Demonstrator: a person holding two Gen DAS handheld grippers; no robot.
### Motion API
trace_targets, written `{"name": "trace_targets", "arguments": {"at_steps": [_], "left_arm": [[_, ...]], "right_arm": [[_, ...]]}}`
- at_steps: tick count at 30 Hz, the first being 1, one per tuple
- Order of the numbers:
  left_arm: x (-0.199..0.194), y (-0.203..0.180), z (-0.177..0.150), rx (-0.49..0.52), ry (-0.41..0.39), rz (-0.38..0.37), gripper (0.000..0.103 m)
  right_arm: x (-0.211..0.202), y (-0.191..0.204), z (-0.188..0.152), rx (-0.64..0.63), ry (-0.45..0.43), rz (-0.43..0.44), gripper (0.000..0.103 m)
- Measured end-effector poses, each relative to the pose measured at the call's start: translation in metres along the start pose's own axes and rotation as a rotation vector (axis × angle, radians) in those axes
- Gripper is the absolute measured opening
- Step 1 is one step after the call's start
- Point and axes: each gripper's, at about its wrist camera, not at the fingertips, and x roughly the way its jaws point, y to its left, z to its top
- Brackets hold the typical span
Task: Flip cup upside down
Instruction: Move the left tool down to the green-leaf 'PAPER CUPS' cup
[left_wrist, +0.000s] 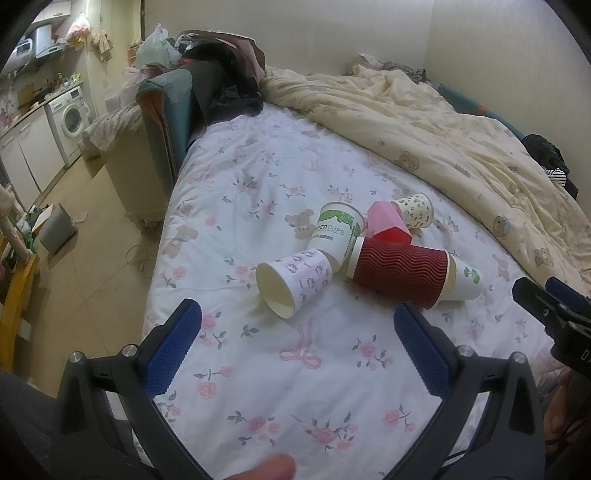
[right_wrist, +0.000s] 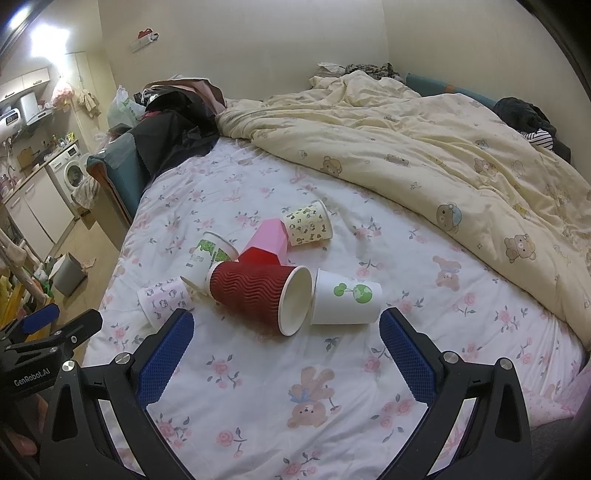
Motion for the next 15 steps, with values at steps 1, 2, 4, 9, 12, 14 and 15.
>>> {"name": "trace_targets", "arguments": {"at_steps": [1,2,4,9,12,14,15], "left_arm": [[0.0,0.0,0.0,-0.001,-0.001,-0.002,0.103],[0.0,0.0,0.002,0.0,0.003,-0.004,0.103],[0.003,-0.001,0.01,0.013,0.022,0.004,0.103],[0.015,0.002,0.035,0.009,0.053,0.004,0.103],[0.034,-0.004,0.051,0.038,0.108,0.01,0.103],[0.048,-0.007,0.062,0.046,0.155,-0.005,0.102],[0.057,-0.009,0.068,0.057,0.188,-0.017,0.102]], "right_arm": [[0.0,0.0,0.0,0.0,0.0,0.0,0.103],[0.0,0.0,0.0,0.001,-0.002,-0.002,0.103],[0.001,0.0,0.001,0.005,0.0,0.0,0.103],[0.011,-0.005,0.021,-0.012,-0.006,-0.012,0.103],[0.024,-0.008,0.034,-0.001,0.01,-0.001,0.103],[0.036,-0.01,0.043,0.003,0.025,0.0,0.103],[0.04,-0.01,0.046,0.003,0.03,0.002,0.103]]}}
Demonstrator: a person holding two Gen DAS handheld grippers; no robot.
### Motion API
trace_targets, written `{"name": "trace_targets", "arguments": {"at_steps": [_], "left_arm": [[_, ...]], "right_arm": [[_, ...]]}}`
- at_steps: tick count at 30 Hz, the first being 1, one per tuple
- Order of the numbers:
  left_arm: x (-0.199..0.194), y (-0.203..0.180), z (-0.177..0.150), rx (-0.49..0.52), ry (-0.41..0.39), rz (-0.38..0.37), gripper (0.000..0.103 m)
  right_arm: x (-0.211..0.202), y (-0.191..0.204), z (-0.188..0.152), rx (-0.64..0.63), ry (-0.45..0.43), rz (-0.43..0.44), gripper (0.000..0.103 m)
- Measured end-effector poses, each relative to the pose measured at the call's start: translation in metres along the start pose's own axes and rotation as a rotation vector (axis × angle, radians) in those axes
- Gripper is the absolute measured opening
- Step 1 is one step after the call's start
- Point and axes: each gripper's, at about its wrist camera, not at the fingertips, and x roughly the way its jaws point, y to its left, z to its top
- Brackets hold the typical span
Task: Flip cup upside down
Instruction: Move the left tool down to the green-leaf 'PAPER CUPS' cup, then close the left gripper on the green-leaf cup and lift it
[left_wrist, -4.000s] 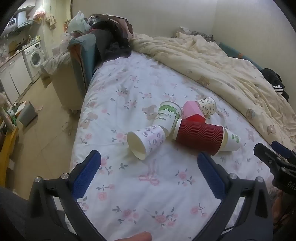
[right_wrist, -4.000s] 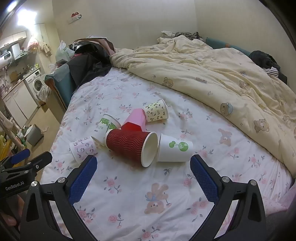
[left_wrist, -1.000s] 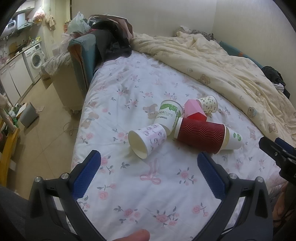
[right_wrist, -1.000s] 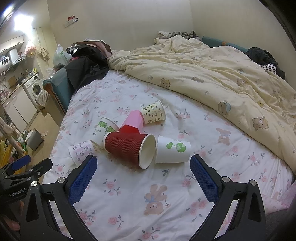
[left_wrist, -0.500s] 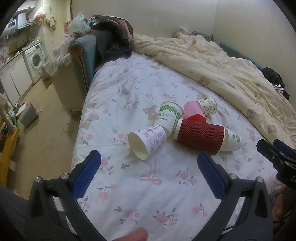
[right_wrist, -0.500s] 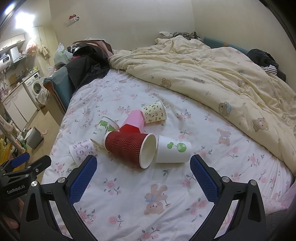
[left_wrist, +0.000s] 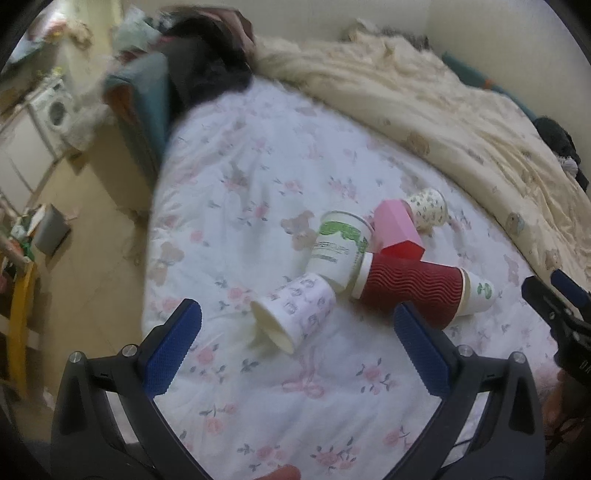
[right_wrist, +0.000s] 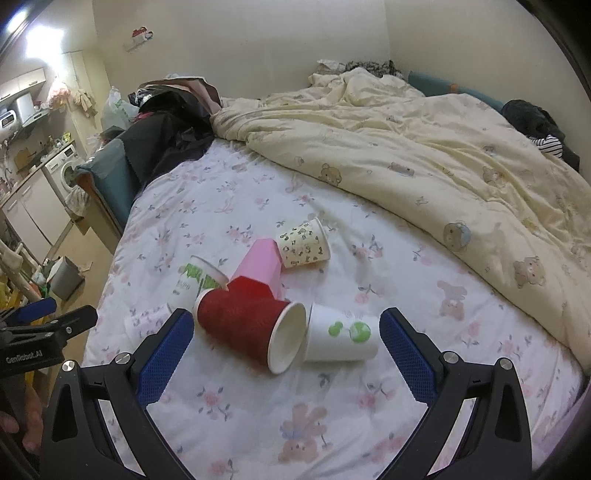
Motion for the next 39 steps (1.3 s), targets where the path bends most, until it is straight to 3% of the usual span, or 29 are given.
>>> {"name": "trace_targets", "arguments": {"at_steps": [5,8,11,16,26,30,39], "left_arm": [[0.056,-0.011,0.035,0.075,0.22,-0.043,0.102],[0.083,-0.015,0.044,0.08,0.289,-0.042,0.1],[0.109,-0.02,0.051,0.069,0.345,-0.051,0.09],[0.151,-0.03,0.057,0.073,0.429,-0.044,0.089],[0.175,-0.036,0.068,0.057,0.439,-0.048,0.087],[0.178,-0.035,0.071,0.033,0.461,-0.096,0.066],[0.184,-0.019,0.071,-0.007,0.495,-0.128,0.062]], "right_arm": [[0.021,-0.004,0.013,0.005,0.024,0.004,0.103],[0.032,-0.006,0.017,0.009,0.04,0.002,0.103],[0.039,-0.01,0.018,0.016,0.049,-0.003,0.103],[0.046,-0.021,0.017,0.056,0.07,-0.005,0.103],[0.055,-0.031,0.015,0.102,0.102,-0.013,0.103],[0.056,-0.03,0.015,0.098,0.1,-0.015,0.103],[0.056,-0.029,0.015,0.096,0.1,-0.016,0.103]]}}
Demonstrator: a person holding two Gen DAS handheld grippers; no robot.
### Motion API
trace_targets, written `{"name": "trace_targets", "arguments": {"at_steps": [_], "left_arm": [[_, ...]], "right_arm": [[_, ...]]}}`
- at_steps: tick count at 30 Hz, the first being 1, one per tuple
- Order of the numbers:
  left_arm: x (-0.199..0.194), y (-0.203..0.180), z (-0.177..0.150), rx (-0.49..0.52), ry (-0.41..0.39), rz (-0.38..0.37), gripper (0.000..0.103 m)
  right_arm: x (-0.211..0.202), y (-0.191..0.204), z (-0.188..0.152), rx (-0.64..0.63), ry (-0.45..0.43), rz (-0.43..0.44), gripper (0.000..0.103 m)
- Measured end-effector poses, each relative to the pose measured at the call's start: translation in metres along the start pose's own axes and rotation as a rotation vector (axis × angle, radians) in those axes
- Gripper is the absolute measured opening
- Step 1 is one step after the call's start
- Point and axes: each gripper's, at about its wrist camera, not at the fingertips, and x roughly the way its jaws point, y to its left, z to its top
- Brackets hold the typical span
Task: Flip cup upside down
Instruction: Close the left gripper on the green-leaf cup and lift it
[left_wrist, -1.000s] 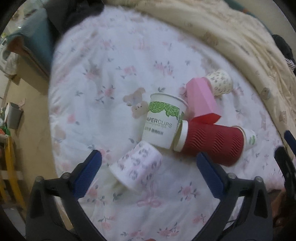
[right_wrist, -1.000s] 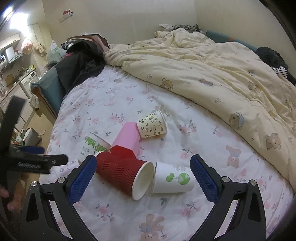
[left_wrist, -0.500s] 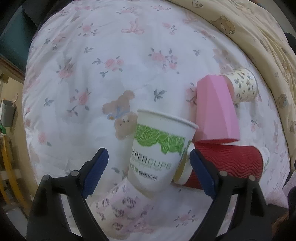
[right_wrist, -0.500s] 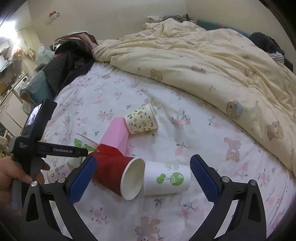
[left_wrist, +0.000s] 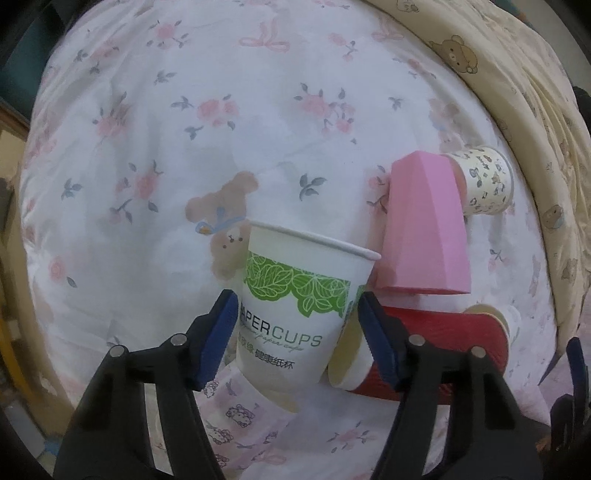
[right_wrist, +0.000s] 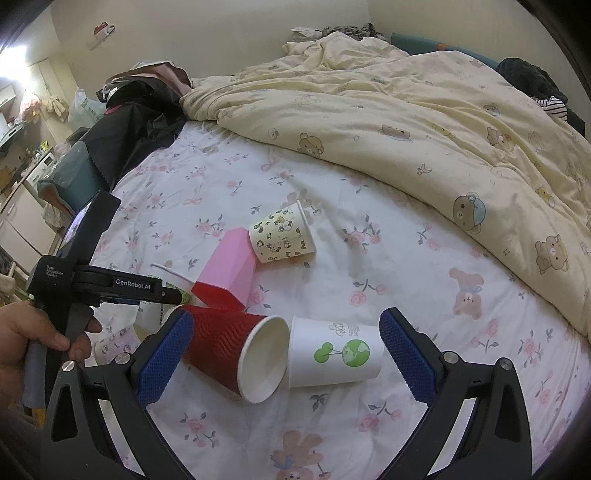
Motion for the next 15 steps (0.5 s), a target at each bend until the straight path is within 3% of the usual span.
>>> {"name": "trace_targets", "arguments": {"at_steps": [9,15], "left_arm": [[-0.002,-0.001,0.003,-0.001,-0.042,0.013,0.057],[-0.056,0.002,0.003,-0.035,-0.173,-0.006,0.057]], "right_arm": [[0.0,0.0,0.0,0.0,0.003,0.004,0.103],[-0.007,0.0,0.001,0.009,-0.013,0.012,0.103]]}}
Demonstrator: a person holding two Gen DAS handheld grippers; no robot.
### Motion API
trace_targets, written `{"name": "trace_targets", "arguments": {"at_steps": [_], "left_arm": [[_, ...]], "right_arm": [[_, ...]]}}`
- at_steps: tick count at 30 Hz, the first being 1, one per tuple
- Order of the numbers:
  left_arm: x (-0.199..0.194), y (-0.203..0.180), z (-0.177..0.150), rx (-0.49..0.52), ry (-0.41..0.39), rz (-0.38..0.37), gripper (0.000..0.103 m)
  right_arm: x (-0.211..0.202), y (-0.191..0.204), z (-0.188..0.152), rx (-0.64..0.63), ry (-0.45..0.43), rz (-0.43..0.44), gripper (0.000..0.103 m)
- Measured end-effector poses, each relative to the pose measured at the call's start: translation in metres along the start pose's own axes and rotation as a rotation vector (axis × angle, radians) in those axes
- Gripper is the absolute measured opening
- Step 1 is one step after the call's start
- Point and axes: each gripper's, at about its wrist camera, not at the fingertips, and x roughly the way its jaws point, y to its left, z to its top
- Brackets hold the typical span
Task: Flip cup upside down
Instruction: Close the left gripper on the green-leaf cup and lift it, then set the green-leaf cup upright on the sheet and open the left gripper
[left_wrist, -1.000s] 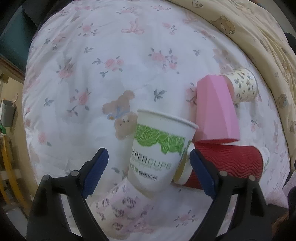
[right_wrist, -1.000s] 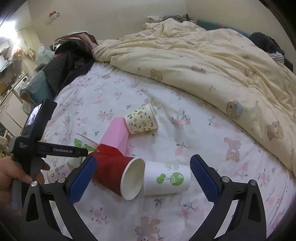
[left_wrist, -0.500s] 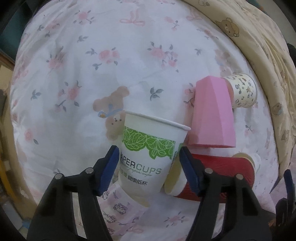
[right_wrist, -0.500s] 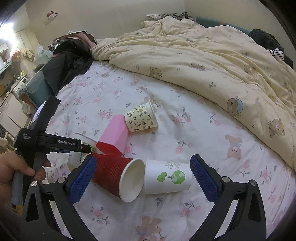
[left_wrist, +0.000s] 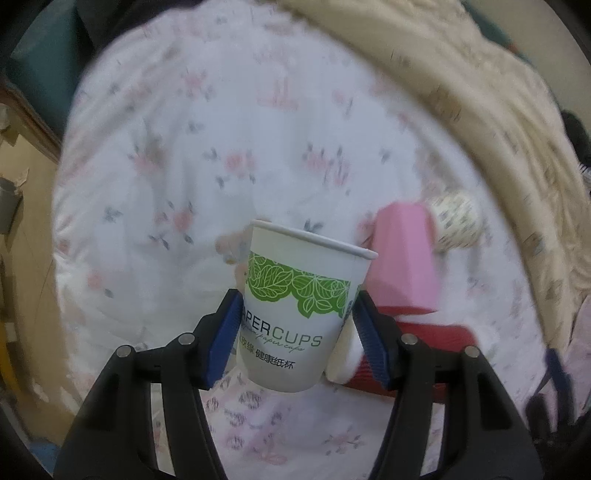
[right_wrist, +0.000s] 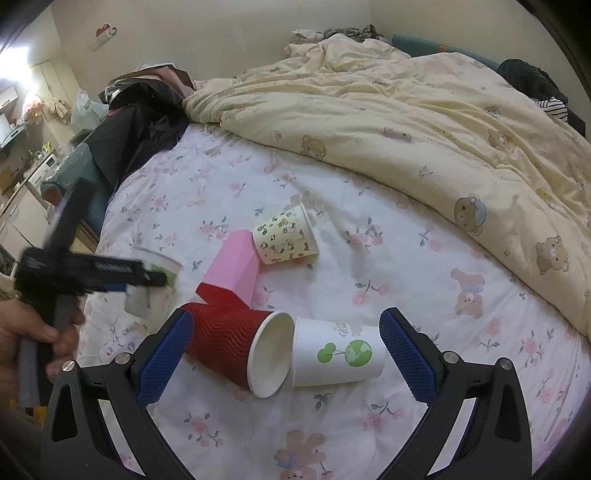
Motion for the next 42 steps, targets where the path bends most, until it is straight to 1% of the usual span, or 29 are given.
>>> {"name": "trace_targets", "arguments": {"at_steps": [2,4,6,11,14,17,19,22,26,32,33,36,39,42], "left_arm": [[-0.019,-0.004,0.0,-0.003,-0.03,-0.015,0.057],[-0.045,-0.009,-0.005,0.006,-0.071,-0.026,0.057],[-0.064,-0.014,-0.013,0.014,-0.096,-0.041,0.057],[-0.088,-0.022,-0.048,0.018,-0.099,-0.078,0.058],[-0.095,-0.021,-0.071,0.007,-0.076,-0.11,0.058],[-0.093,-0.02,-0.098,-0.006,-0.05,-0.12,0.058],[-0.094,-0.019,-0.113,-0.004,-0.06,-0.105,0.058],[-0.096,-0.018,-0.134,-0.01,-0.074,-0.104,0.058],[-0.093,-0.016,-0.154,-0.027,-0.062,-0.115,0.058],[-0.07,-0.021,-0.181,-0.07,0.011,-0.143,0.058],[-0.062,-0.022,-0.186,-0.092,0.037,-0.152,0.058],[-0.043,-0.021,-0.195,-0.139,0.078,-0.149,0.058],[-0.027,-0.021,-0.199,-0.186,0.098,-0.137,0.058],[-0.011,-0.021,-0.201,-0.245,0.12,-0.131,0.058]], "right_arm": [[-0.003,-0.001,0.001,0.003,-0.01,0.001,0.103],[-0.009,-0.002,0.0,0.007,-0.023,0.005,0.103],[-0.015,-0.003,-0.001,0.009,-0.038,0.011,0.103],[-0.036,-0.005,-0.008,0.021,-0.062,0.025,0.103],[-0.046,-0.006,-0.015,0.015,-0.065,0.028,0.103],[-0.057,-0.006,-0.021,0.002,-0.085,0.03,0.103],[-0.065,-0.008,-0.027,0.001,-0.09,0.03,0.103],[-0.072,-0.01,-0.039,0.008,-0.083,0.034,0.103],[-0.084,-0.012,-0.054,0.006,-0.076,0.035,0.103],[-0.093,-0.016,-0.074,0.023,-0.053,0.037,0.103],[-0.093,-0.017,-0.076,0.026,-0.046,0.037,0.103],[-0.093,-0.019,-0.08,0.026,-0.042,0.033,0.103],[-0.096,-0.023,-0.083,0.016,-0.047,0.01,0.103],[-0.094,-0.03,-0.085,0.038,-0.027,0.008,0.103]]}}
